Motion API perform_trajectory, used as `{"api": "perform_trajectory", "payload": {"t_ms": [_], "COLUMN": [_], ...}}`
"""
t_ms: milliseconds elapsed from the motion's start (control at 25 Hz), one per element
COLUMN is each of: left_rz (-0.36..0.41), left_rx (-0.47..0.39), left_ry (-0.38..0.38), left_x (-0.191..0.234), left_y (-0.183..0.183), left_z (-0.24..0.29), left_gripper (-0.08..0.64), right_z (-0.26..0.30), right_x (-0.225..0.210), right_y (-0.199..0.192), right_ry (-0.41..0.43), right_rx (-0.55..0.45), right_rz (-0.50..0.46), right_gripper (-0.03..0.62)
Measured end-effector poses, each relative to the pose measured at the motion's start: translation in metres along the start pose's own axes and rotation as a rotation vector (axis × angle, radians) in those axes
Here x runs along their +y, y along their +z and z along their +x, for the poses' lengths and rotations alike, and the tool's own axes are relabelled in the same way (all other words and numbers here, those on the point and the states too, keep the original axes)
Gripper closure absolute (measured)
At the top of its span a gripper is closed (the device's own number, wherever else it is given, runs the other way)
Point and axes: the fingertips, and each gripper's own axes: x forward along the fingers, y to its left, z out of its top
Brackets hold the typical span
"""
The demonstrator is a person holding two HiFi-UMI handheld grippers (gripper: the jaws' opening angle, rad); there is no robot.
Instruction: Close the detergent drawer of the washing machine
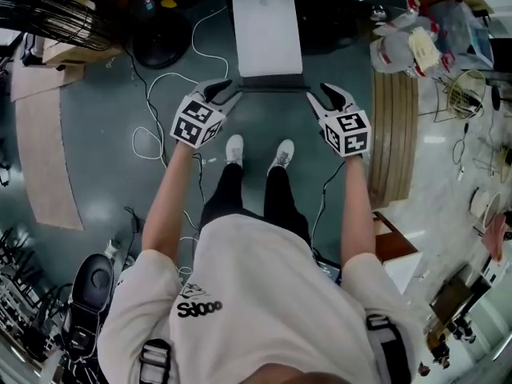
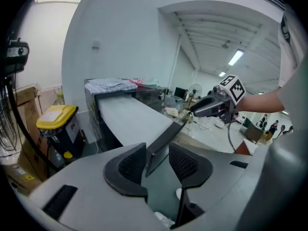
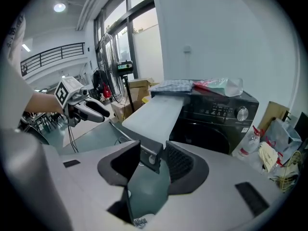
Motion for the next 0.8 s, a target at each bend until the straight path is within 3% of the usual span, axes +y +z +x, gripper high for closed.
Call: {"api": "perform_trajectory", "payload": {"t_ms": [480,800], "left_rz": [-0.134,-0.177], "left_rx": [0.087,0.086], "left_ry": [0.079,0.113], "left_x": [0.004,0.009], "left_y": [-0.057,-0.060], "left_z": [0.034,0.048], "left_gripper": [0.400,0.408], "right_z": [0.040,0.054], "right_x": [-0.005,0.001], "right_y": [-0.050,-0.062], "right_ry": [0.060,0.103], "right_rx": [0.085,0.104], "right_rz": [0.048,0.113], "right_gripper": [0.444,0.469]}}
